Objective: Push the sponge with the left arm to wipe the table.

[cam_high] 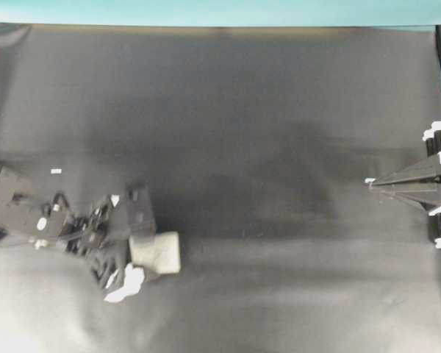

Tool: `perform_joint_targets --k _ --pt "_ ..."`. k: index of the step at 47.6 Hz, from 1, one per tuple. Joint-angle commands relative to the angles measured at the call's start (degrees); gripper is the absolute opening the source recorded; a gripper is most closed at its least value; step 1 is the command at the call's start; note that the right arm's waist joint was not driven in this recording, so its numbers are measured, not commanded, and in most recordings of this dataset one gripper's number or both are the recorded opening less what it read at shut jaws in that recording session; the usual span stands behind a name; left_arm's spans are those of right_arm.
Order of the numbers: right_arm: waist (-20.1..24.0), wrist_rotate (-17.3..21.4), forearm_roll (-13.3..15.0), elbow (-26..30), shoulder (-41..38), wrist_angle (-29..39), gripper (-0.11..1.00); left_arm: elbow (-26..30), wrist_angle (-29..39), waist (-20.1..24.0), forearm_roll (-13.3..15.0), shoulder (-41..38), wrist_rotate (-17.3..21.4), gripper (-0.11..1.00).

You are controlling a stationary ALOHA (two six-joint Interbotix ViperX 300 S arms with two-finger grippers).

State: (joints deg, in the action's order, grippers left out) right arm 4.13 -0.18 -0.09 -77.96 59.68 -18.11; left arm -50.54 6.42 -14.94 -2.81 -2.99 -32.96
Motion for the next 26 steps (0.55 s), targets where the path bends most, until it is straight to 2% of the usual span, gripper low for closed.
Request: perform_joint_targets --k 1,14,26 --pt "0.0 -0.4 0.0 0.3 -0.3 -0.5 -0.01 -1.7 2.4 -6.7 0.4 -1.2 -0.5 0.85" --pt "0.0 -0.4 0.0 0.3 -0.2 -0.5 -0.01 -1.5 2.5 -15.3 0.4 -1.1 -0.2 0.85" --pt "0.0 -0.1 -0.1 0.3 -0.1 -0.6 -0.01 -1.1 2.7 -20.2 0.4 -1.1 0.0 0.85"
